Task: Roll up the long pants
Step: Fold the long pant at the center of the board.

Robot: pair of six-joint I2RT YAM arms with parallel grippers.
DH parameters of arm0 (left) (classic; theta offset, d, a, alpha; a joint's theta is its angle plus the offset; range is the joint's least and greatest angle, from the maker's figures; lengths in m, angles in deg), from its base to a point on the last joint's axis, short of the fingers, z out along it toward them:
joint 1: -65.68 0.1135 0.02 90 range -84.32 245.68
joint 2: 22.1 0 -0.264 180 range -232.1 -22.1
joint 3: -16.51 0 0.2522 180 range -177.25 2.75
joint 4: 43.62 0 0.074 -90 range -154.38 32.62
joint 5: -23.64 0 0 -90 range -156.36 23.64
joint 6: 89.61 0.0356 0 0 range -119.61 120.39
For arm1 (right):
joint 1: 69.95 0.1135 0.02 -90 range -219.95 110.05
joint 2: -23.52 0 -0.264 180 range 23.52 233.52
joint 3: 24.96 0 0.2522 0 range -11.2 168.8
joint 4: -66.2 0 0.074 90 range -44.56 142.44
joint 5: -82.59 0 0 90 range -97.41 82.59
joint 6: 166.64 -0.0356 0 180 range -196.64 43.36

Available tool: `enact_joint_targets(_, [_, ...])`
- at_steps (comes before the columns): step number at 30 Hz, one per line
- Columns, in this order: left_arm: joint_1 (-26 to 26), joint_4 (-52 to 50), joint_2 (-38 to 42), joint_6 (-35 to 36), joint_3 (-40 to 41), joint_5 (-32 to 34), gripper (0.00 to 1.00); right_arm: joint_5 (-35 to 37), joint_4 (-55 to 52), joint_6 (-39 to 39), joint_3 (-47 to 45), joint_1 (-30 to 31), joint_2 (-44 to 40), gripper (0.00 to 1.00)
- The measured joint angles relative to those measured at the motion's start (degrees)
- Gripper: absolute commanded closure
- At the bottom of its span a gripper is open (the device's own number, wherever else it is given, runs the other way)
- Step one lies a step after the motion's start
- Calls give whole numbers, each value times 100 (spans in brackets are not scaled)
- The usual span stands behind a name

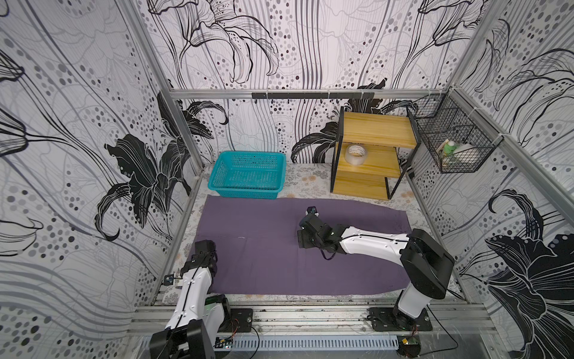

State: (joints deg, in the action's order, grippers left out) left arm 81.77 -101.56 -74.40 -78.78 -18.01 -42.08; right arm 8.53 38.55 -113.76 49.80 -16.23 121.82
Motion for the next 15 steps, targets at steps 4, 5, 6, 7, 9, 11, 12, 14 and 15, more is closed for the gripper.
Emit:
enact_joint_targets(4, [0,120,46,109,2,37,73,57,-11,-2,-28,0,0,14])
enact_joint_targets(5, [0,144,52,155,2,39,75,87,-26,-20,-35,0,0,14])
enact_joint_targets(6, [0,170,55,166,2,50,77,114,-26,-39,-52,0,-2,14])
enact_joint_targets(7, [0,190,61,210,2,57,81,146,-31,-66,-83,0,-15,14])
enact_joint_targets(9, [0,223,96,267,2,66,97,219,-85,-120,-162,0,-74,14])
enact_joint_targets(11, [0,249,164,424,0,90,100,289,-179,-175,-282,0,-229,14])
enact_joint_targets(12, [0,267,199,400,0,120,100,326,-214,-216,-339,0,-326,14])
enact_joint_targets(14, [0,271,273,433,-2,144,100,407,-286,-278,-428,0,-538,13])
enact_joint_targets(15, [0,271,297,442,-2,151,100,437,-308,-293,-452,0,-619,13])
